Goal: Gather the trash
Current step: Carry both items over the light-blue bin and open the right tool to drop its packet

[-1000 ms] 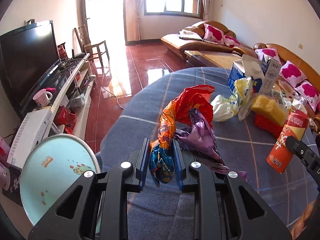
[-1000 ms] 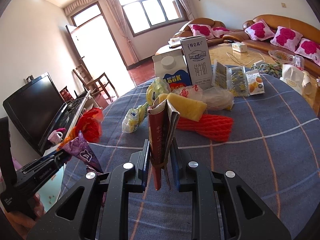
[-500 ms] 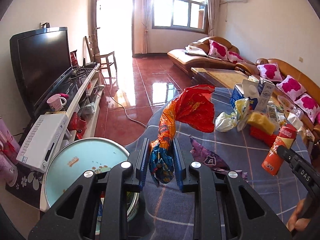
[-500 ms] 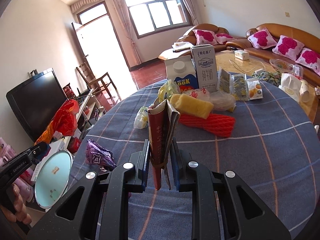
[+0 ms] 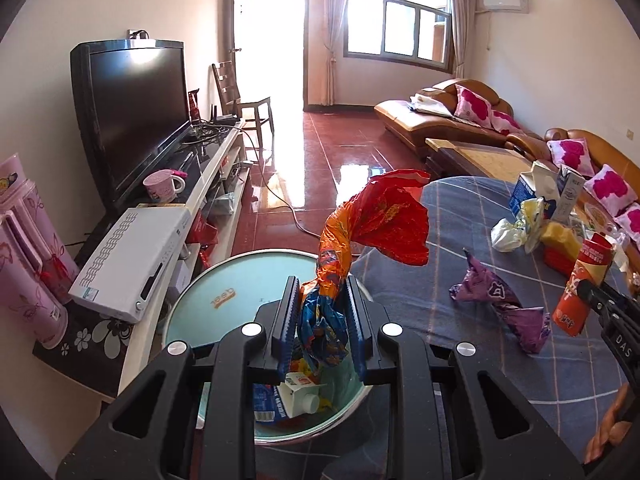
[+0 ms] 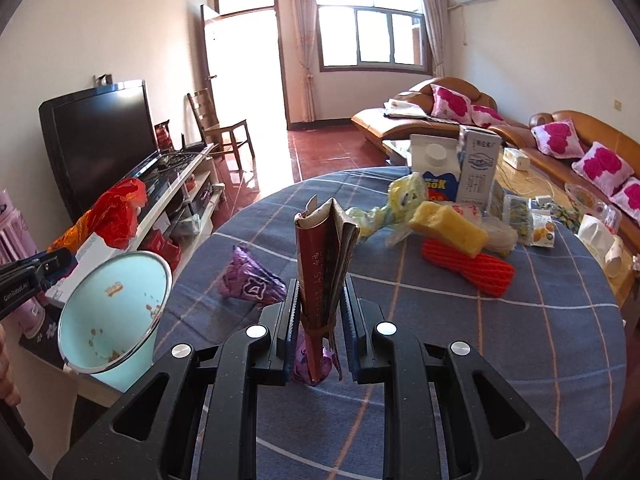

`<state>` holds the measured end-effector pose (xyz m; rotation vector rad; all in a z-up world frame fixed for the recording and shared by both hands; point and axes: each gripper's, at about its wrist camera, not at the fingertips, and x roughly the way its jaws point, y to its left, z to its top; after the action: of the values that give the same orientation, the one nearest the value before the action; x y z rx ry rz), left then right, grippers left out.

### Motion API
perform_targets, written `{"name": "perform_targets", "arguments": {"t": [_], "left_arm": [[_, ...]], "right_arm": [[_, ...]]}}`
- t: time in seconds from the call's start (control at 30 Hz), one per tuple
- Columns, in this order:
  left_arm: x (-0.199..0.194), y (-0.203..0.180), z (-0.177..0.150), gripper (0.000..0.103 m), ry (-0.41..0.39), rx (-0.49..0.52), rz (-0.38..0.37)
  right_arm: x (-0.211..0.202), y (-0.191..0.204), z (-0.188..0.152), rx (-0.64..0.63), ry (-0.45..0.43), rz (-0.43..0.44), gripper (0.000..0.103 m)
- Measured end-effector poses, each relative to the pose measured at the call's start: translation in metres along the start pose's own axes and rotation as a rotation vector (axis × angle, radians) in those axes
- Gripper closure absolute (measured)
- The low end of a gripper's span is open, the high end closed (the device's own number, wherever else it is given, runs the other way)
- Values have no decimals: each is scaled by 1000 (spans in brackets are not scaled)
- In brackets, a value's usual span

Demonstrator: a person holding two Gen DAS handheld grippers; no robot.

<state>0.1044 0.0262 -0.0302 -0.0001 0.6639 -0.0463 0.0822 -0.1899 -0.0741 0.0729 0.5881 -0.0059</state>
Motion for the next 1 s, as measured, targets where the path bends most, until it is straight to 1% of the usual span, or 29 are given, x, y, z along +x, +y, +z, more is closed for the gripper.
{"name": "perform_targets", "arguments": {"t": [0.27, 0.53, 0.77, 1.0], "left_arm": [[-6, 39, -10, 80, 9, -41, 46], [-3, 61, -22, 80, 41, -46, 78], [5, 71, -27, 80, 77, -45, 101], [15, 77, -32, 80, 112, -34, 110]], "right_arm": [[6, 57, 0, -122, 3, 83, 82], [12, 110, 3, -244, -7, 180, 82], [27, 145, 5, -306, 26, 259, 82], [50, 166, 0, -374, 83, 290, 82]]}}
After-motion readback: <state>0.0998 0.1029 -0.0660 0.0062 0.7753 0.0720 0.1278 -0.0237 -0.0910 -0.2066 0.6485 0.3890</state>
